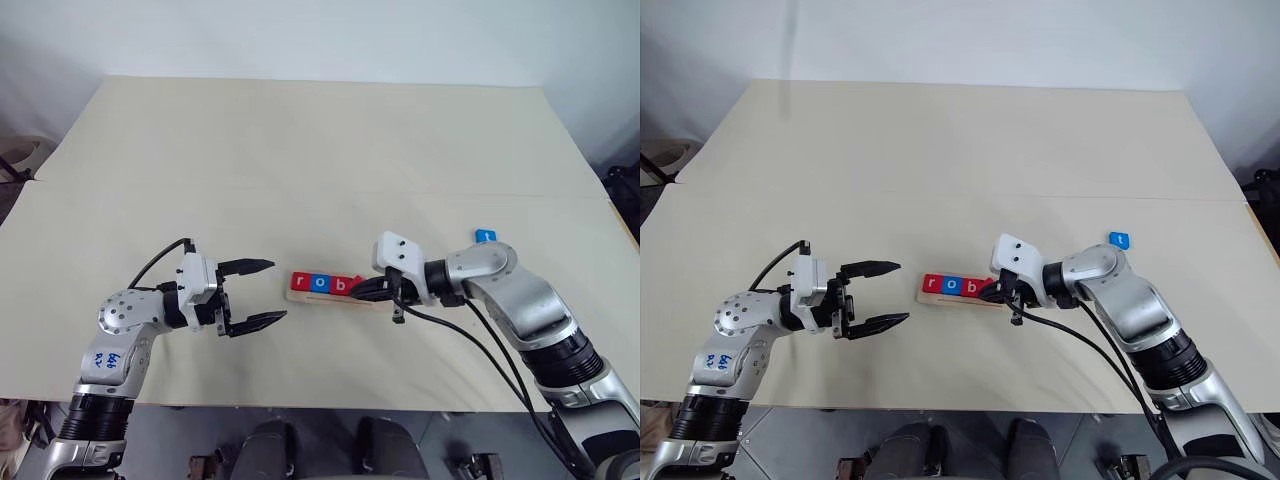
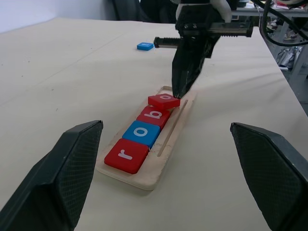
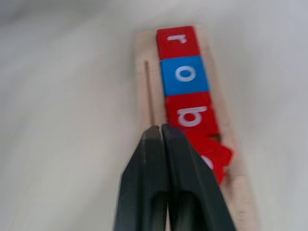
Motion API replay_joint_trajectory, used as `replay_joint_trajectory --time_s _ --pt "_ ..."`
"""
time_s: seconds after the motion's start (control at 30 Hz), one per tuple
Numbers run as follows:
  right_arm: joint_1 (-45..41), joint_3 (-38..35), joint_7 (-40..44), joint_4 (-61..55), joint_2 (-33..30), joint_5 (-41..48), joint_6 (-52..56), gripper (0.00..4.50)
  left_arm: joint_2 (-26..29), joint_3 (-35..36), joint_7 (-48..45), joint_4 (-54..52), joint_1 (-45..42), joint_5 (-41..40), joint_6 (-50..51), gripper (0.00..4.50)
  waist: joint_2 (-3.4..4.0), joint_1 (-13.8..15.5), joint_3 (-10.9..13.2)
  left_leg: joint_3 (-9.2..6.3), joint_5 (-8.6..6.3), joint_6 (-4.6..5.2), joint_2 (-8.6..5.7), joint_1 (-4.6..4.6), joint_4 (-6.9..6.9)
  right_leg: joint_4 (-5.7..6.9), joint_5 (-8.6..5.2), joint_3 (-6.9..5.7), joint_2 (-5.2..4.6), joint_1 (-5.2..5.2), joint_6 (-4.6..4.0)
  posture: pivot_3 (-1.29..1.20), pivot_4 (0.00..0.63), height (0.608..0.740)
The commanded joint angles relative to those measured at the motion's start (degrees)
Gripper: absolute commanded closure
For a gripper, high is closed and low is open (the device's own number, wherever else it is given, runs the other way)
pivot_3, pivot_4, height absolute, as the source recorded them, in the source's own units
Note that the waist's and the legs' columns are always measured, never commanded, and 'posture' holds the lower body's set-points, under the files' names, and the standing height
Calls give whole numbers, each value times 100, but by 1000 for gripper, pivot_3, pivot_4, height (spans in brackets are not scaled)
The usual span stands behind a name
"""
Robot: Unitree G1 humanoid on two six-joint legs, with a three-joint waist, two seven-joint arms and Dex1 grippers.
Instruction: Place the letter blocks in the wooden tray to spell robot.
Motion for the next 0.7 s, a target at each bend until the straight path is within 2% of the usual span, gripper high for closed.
replay_joint_trajectory --time_s 0.03,0.4,0.7 --pt "29 36 -109 -86 -40 -82 -50 4475 -6 14 -15 -133 -52 -7 -66 0 0 -1 0 0 0 0 0 0 0 0 0 0 0 0 0 0 150 740" --pt "95 44 -103 158 -295 -253 -148 4475 -27 5 -9 -110 -56 -3 -78 0 0 3 0 1 0 0 0 0 0 -1 0 0 0 0 0 0 150 740" --pt "215 -220 193 -15 -659 51 -122 4475 -24 1 -27 -94 -63 -7 -67 0 0 4 0 1 0 0 0 0 0 -3 0 0 0 0 0 0 150 740"
